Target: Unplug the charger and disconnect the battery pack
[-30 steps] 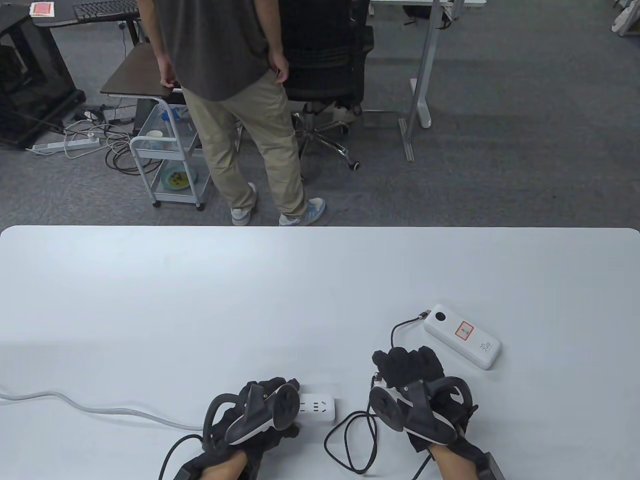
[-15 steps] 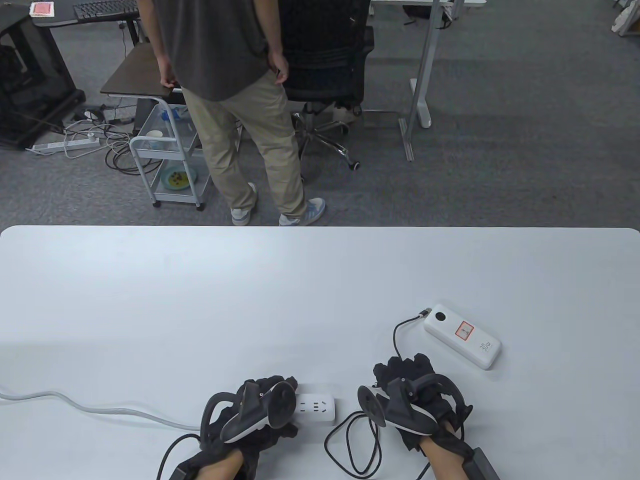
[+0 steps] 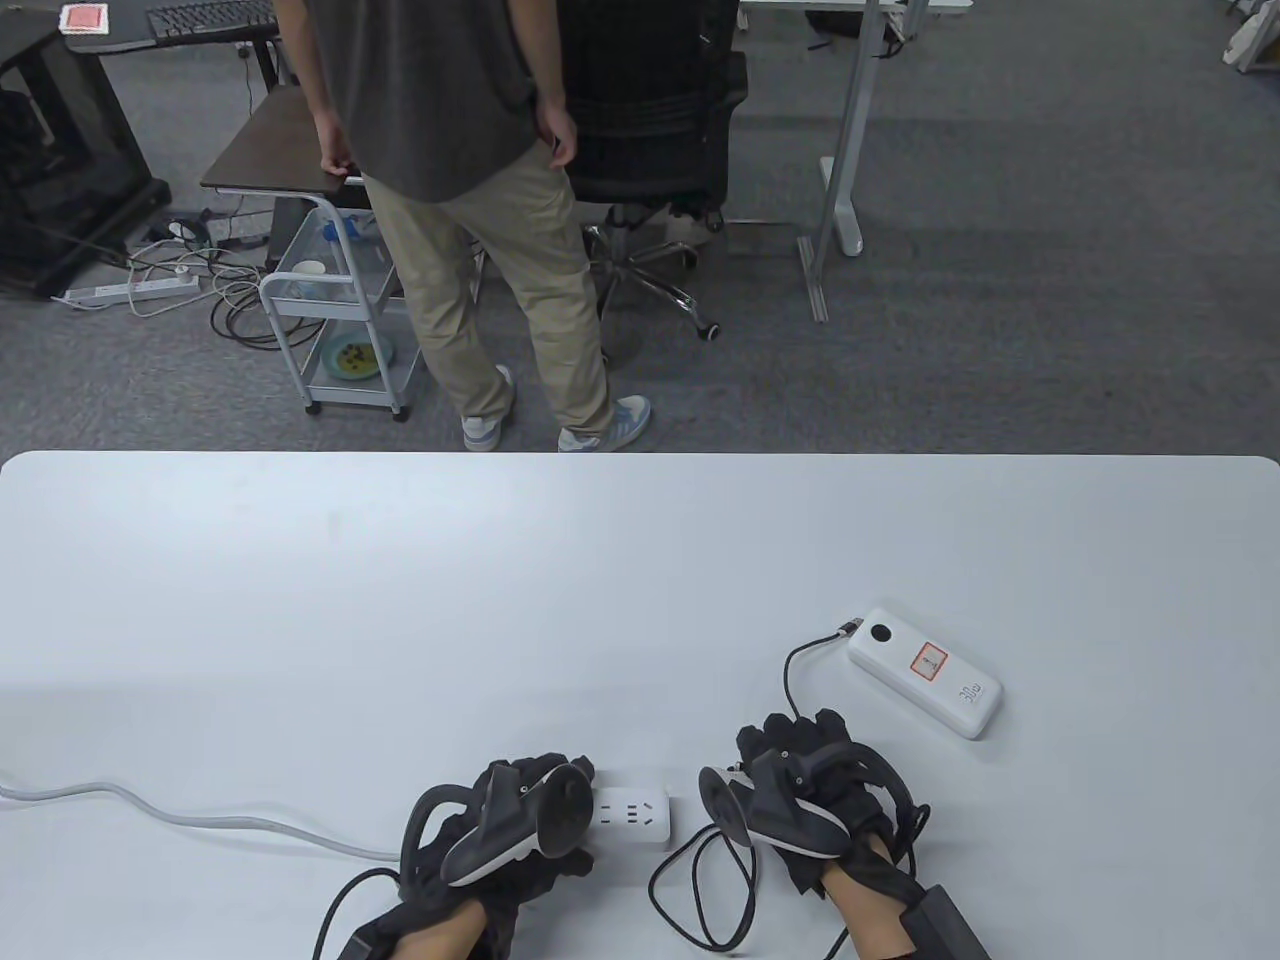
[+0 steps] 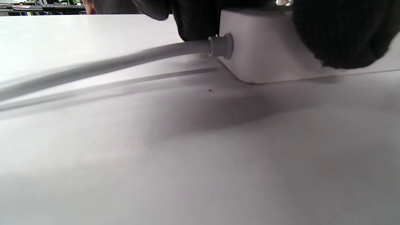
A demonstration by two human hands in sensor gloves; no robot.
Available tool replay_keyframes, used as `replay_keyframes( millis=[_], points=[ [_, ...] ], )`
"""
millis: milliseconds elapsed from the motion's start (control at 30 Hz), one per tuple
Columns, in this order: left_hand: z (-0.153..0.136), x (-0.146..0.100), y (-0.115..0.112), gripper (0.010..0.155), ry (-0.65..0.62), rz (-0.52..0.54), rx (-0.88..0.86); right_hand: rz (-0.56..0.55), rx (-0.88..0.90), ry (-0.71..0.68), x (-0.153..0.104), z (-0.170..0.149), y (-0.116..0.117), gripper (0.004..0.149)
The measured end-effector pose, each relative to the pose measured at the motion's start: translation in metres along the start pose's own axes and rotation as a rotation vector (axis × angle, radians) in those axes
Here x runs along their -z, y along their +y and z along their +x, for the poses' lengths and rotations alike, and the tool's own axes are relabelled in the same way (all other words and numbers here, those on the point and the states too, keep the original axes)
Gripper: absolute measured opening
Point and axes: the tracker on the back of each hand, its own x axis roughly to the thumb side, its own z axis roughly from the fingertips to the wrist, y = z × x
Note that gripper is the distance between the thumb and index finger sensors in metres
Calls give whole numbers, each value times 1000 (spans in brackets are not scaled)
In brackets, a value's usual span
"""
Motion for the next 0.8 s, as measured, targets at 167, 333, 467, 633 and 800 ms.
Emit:
replay_keyframes(
  millis=[167,333,467,633,800],
  points=[
    [0,0,-1,88,1,-4,13,40,46,-17,5,-2,8,65],
    [-1,0,-2,88,2,-7,11,30,53,-18,7,-3,9,65],
    [-1,0,-1,88,1,-11,10,10,36,-7,4,-2,6,66],
    [-4,-2,2,89,-5,-3,-14,-58,98,13,-4,-10,-5,72],
    [-9,-3,2,90,-2,-1,-30,-130,159,36,-13,-17,-13,76]
  ],
)
